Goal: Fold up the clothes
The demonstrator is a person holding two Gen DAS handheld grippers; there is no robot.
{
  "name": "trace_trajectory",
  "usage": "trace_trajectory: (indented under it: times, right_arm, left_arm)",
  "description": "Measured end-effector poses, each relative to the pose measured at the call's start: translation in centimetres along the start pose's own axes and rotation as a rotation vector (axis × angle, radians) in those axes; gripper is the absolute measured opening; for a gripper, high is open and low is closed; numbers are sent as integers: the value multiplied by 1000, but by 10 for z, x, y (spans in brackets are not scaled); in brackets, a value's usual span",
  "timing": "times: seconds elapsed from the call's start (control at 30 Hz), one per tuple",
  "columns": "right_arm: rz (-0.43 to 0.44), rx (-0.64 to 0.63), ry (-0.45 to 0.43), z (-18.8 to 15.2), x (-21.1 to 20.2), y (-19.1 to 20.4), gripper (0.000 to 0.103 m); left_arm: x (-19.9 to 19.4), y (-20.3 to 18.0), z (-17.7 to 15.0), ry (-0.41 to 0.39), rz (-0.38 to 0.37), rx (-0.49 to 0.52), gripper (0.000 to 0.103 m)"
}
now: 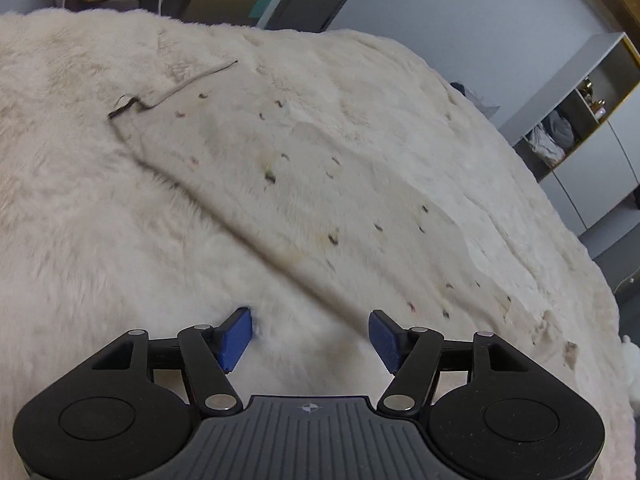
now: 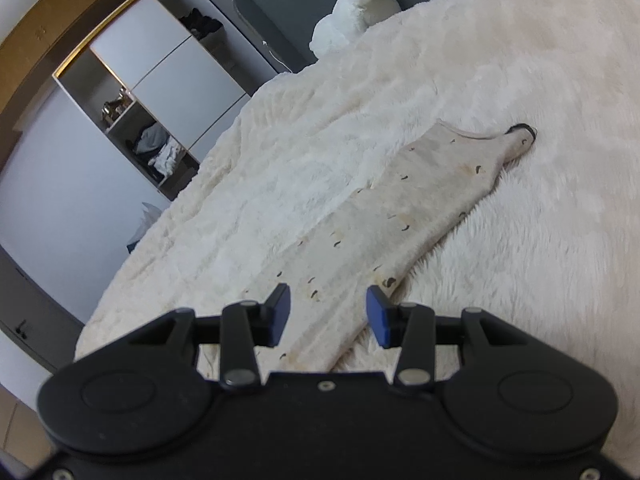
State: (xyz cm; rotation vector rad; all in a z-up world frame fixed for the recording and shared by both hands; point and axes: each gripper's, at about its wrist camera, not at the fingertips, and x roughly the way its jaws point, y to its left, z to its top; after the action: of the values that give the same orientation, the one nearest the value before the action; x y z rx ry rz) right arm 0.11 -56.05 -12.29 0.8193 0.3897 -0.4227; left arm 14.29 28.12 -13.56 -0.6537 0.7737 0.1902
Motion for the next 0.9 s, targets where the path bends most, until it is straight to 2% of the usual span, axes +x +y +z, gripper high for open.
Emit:
trace_trajectory:
  times: [0.3, 0.7, 0.83, 0.9]
  right_arm:
    - [-30, -77, 12, -4, 10, 20, 41]
    - [-37, -70, 40, -9, 20, 27, 41]
    - [-32, -57, 49, -10, 23, 27, 41]
    - [-31, -60, 51, -10, 25, 28, 41]
  left_arm:
    - [16, -6, 14, -34, 47, 23, 62]
    - [19, 3, 28, -71, 89, 15, 62]
    - [18, 19, 40, -101, 83, -76, 62]
    - [16, 39, 47, -126, 68, -192, 58]
